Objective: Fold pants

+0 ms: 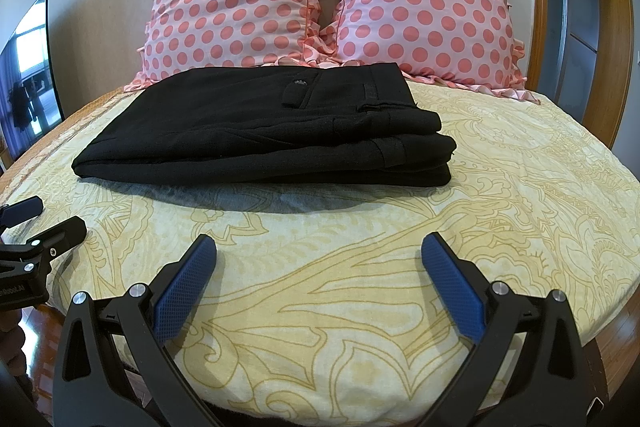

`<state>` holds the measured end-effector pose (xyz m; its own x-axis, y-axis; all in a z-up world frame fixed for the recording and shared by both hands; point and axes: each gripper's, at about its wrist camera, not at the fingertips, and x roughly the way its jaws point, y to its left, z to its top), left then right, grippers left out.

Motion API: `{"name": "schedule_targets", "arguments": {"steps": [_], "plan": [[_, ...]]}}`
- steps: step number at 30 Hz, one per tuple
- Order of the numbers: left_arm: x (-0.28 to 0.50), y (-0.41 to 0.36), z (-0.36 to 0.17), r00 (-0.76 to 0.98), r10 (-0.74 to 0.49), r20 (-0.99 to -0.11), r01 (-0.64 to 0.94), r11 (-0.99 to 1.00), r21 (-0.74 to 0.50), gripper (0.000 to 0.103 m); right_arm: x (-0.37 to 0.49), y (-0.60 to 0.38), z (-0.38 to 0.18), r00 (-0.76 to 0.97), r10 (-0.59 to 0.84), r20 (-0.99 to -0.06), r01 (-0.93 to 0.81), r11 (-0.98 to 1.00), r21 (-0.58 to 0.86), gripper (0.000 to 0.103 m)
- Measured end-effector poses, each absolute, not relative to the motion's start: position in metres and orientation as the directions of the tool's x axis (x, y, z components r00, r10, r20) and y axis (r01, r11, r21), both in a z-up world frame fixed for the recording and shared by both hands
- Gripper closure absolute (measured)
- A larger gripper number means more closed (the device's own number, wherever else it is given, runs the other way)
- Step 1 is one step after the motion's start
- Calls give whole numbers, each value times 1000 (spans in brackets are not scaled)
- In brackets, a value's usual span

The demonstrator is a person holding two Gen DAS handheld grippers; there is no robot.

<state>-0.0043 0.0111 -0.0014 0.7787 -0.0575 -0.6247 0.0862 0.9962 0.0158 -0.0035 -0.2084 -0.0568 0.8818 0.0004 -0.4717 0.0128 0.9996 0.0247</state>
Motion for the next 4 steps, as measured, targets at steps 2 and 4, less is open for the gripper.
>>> {"name": "schedule_targets", "arguments": {"steps": [2,4], "plan": [[-4,11,-1,782,-57,-621,85,996,16,2,-4,-204,-57,882,0,-471,13,1000,24,1],[-4,11,-1,784,-56,-618,84,996,17,2,-4,-204,-58,882,0,-471,13,1000,24,1]]}}
